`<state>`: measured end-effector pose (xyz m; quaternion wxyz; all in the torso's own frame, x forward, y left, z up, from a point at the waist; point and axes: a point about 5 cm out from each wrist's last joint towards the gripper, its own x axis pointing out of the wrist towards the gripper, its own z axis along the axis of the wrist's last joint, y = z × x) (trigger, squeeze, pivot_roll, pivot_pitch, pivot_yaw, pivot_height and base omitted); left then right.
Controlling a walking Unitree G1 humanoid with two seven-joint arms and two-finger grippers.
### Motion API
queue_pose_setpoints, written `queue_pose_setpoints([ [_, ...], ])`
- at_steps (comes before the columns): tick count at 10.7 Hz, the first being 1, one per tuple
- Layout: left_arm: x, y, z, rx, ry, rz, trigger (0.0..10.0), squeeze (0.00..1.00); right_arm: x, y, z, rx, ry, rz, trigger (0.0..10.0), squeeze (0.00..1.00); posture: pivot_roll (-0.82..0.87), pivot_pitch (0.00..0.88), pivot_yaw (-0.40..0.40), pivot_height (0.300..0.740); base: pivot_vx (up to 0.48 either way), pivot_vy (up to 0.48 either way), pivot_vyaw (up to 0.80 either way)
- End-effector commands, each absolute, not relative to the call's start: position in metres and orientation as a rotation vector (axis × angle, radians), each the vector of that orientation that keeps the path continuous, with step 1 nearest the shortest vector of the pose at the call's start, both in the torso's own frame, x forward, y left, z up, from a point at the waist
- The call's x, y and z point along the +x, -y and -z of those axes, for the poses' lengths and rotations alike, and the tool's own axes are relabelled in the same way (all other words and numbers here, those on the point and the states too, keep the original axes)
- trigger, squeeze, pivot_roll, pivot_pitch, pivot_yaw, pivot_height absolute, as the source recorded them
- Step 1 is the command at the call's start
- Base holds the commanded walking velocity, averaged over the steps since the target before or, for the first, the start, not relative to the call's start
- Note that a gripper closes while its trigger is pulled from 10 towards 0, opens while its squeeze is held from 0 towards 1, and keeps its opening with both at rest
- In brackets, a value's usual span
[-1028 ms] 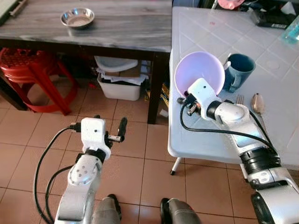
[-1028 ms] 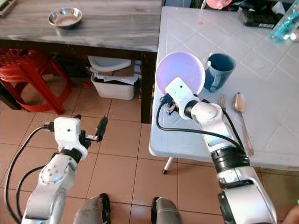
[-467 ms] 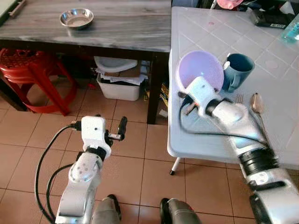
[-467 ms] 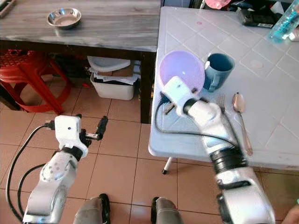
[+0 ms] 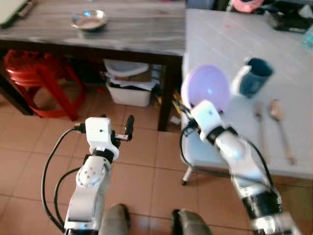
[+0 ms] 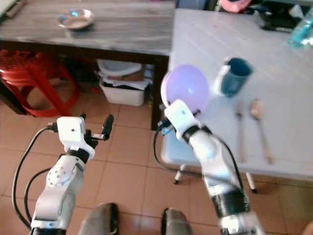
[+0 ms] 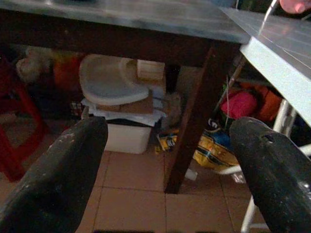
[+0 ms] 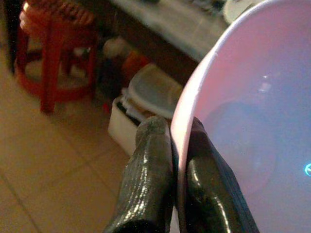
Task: Setting the table
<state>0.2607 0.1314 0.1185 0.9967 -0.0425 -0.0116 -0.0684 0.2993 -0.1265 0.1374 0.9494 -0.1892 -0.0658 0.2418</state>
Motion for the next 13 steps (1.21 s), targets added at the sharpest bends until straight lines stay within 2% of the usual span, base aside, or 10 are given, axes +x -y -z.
queue_pose_setpoints([
  [1,0.26,-0.14,-0.117,-0.083,0.031,0.105,10.0,0.0,0.292,0.117,-0.158,-0.332,0.263,-0.481,10.0,0.0,-0.03,0.147,-0.034,0.74,0.0,0.461,0.0],
  [2,0.261,-0.144,-0.118,-0.097,0.04,0.083,10.0,0.0,0.288,0.116,-0.169,-0.289,0.311,-0.428,10.0,0.0,-0.04,0.145,-0.03,0.74,0.0,0.458,0.0],
  [4,0.265,-0.141,-0.125,-0.115,0.082,0.103,10.0,0.0,0.281,0.118,-0.164,-0.317,0.295,-0.4,10.0,0.0,-0.04,0.138,-0.03,0.74,0.139,0.416,0.0],
  [5,0.267,-0.141,-0.128,-0.118,0.089,0.098,10.0,0.0,0.281,0.122,-0.163,-0.29,0.282,-0.359,10.0,0.0,-0.04,0.134,-0.031,0.74,0.337,0.341,0.0],
  [6,0.269,-0.143,-0.131,-0.115,0.105,0.078,10.0,0.0,0.282,0.133,-0.161,-0.339,0.274,-0.261,10.0,0.0,-0.04,0.127,-0.03,0.74,0.398,0.27,0.0],
  [9,0.268,-0.14,-0.132,-0.096,0.121,0.105,10.0,0.0,0.284,0.139,-0.154,-0.347,0.227,-0.192,10.0,0.0,-0.04,0.131,-0.021,0.74,0.456,0.0,0.0],
  [10,0.269,-0.141,-0.134,-0.109,0.122,0.1,10.0,0.0,0.281,0.133,-0.152,-0.294,0.211,-0.287,10.0,0.0,-0.05,0.133,-0.015,0.74,0.48,0.0,0.0],
  [11,0.271,-0.14,-0.136,-0.126,0.128,0.103,10.0,0.0,0.279,0.133,-0.15,-0.255,0.201,-0.288,10.0,0.0,-0.05,0.133,-0.015,0.74,0.48,0.0,0.0],
  [13,0.271,-0.141,-0.135,-0.131,0.12,0.099,10.0,0.0,0.278,0.132,-0.149,-0.284,0.202,-0.282,10.0,0.0,-0.05,0.141,-0.015,0.74,0.394,0.159,0.0],
])
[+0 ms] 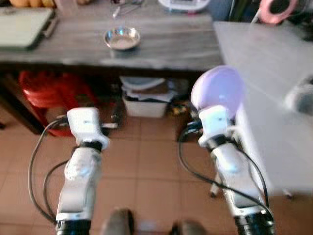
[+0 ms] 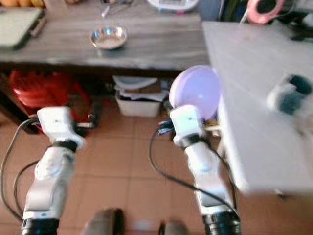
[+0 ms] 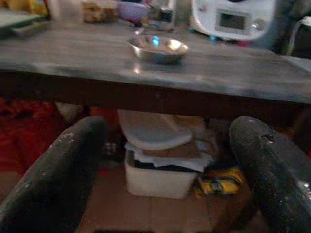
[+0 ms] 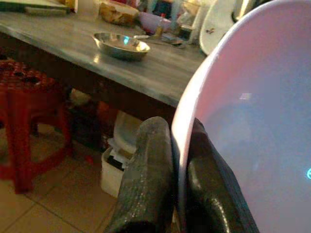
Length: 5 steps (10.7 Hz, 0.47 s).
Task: Setting the table
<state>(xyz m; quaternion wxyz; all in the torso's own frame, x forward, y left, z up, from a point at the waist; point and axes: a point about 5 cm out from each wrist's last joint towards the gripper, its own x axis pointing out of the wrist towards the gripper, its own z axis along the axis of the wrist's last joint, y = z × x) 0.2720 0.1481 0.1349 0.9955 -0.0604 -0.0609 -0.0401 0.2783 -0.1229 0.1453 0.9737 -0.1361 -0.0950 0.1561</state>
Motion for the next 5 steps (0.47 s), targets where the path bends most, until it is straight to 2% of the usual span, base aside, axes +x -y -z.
queue_pose_setpoints([
  [1,0.2697,-0.1417,-0.1337,-0.133,0.114,0.094,10.0,0.0,0.2787,0.1319,-0.1477,-0.302,0.199,-0.271,10.0,0.0,-0.05,0.141,-0.016,0.74,0.307,0.368,0.0],
  [2,0.2695,-0.1414,-0.1338,-0.127,0.117,0.094,10.0,0.0,0.2797,0.1322,-0.144,-0.23,0.166,-0.263,10.0,0.0,-0.04,0.142,-0.017,0.74,0.262,0.401,0.0],
  [5,0.2709,-0.1425,-0.1368,-0.088,0.133,0.086,10.0,0.0,0.2799,0.1292,-0.1465,-0.209,0.161,-0.279,10.0,0.0,-0.05,0.145,-0.016,0.74,0.252,0.409,0.0],
])
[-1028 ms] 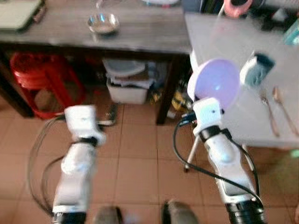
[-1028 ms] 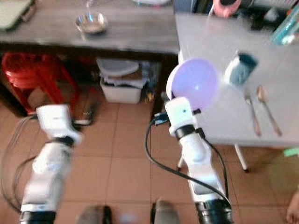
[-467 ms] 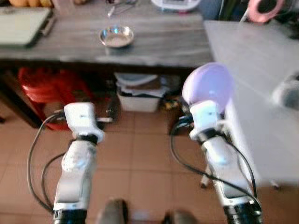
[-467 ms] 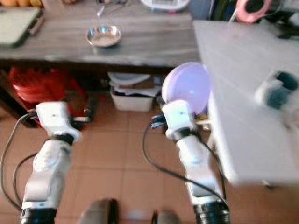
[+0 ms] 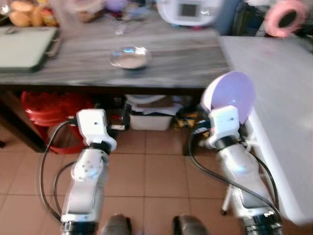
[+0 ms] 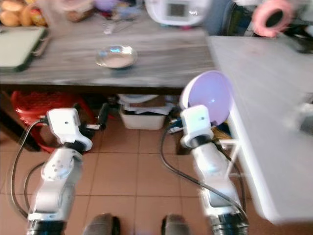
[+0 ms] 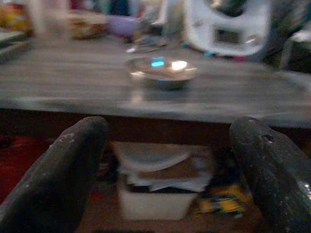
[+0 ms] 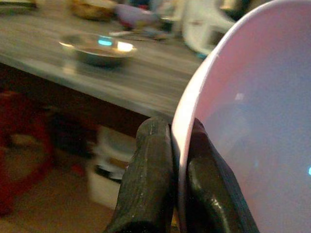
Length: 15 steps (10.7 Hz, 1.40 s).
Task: Setting the table
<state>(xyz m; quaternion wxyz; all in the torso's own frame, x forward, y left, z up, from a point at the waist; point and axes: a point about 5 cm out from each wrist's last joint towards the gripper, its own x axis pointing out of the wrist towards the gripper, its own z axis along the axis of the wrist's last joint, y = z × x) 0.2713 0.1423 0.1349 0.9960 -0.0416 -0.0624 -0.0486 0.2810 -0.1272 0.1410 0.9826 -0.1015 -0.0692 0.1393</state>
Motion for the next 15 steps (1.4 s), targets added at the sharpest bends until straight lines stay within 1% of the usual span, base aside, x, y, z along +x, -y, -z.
queue_pose_setpoints([
  [1,0.271,-0.142,-0.138,-0.069,0.143,0.09,10.0,0.0,0.281,0.127,-0.152,-0.211,0.183,-0.294,10.0,0.0,-0.05,0.147,-0.016,0.74,0.33,0.349,0.0],
  [2,0.271,-0.139,-0.142,-0.025,0.169,0.117,10.0,0.0,0.284,0.124,-0.159,-0.235,0.213,-0.311,10.0,0.0,-0.05,0.147,-0.016,0.74,0.36,0.319,0.0],
  [6,0.27,-0.134,-0.145,-0.022,0.187,0.134,10.0,0.0,0.289,0.122,-0.164,-0.261,0.24,-0.322,10.0,0.0,-0.05,0.152,-0.016,0.74,0.475,0.0,0.0],
  [8,0.27,-0.133,-0.148,-0.012,0.202,0.141,10.0,0.0,0.292,0.121,-0.174,-0.306,0.292,-0.31,10.0,0.0,-0.04,0.152,-0.016,0.74,0.48,0.0,0.0],
  [12,0.268,-0.131,-0.148,-0.025,0.209,0.139,10.0,0.0,0.3,0.127,-0.177,-0.344,0.313,-0.257,10.0,0.0,-0.04,0.15,-0.022,0.74,0.48,0.0,0.0],
  [13,0.268,-0.133,-0.149,-0.022,0.208,0.118,10.0,0.0,0.303,0.126,-0.178,-0.342,0.313,-0.271,10.0,0.0,-0.03,0.149,-0.022,0.74,0.0,0.0,0.0],
  [14,0.267,-0.135,-0.148,-0.035,0.208,0.105,10.0,0.0,0.308,0.115,-0.181,-0.31,0.322,-0.313,10.0,0.0,-0.04,0.148,-0.02,0.74,0.0,0.0,0.0],
  [15,0.265,-0.132,-0.143,-0.017,0.195,0.106,10.0,0.0,0.311,0.094,-0.188,-0.302,0.346,-0.412,10.0,0.0,-0.05,0.148,-0.019,0.74,0.0,0.0,0.0],
])
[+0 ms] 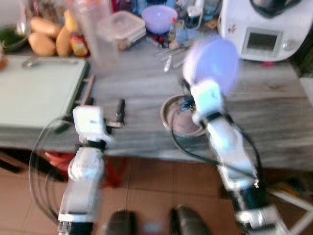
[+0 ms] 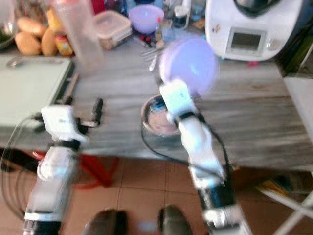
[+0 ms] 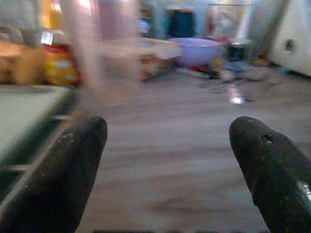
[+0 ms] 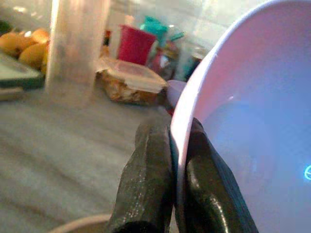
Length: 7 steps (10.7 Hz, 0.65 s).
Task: Setting the table
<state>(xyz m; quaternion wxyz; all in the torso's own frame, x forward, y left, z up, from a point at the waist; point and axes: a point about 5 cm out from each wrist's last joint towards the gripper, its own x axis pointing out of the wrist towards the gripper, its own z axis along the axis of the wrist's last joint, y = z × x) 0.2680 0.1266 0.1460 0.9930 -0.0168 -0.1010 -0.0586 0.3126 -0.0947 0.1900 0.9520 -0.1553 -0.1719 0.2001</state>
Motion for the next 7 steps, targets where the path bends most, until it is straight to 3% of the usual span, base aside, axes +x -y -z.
queue_pose_setpoints([
  [1,0.266,-0.133,-0.143,-0.008,0.19,0.082,10.0,0.0,0.311,0.084,-0.191,-0.321,0.366,-0.46,10.0,0.0,-0.04,0.15,-0.027,0.74,0.0,0.0,0.0],
  [5,0.262,-0.144,-0.144,0.014,0.187,0.027,10.0,0.0,0.314,0.082,-0.188,-0.225,0.34,-0.451,10.0,0.0,-0.03,0.183,-0.04,0.74,0.0,0.0,0.67],
  [7,0.259,-0.143,-0.135,0.031,0.14,0.061,10.0,0.0,0.33,0.09,-0.186,-0.251,0.272,-0.518,10.0,0.0,-0.05,0.198,-0.042,0.74,0.0,0.0,0.0],
])
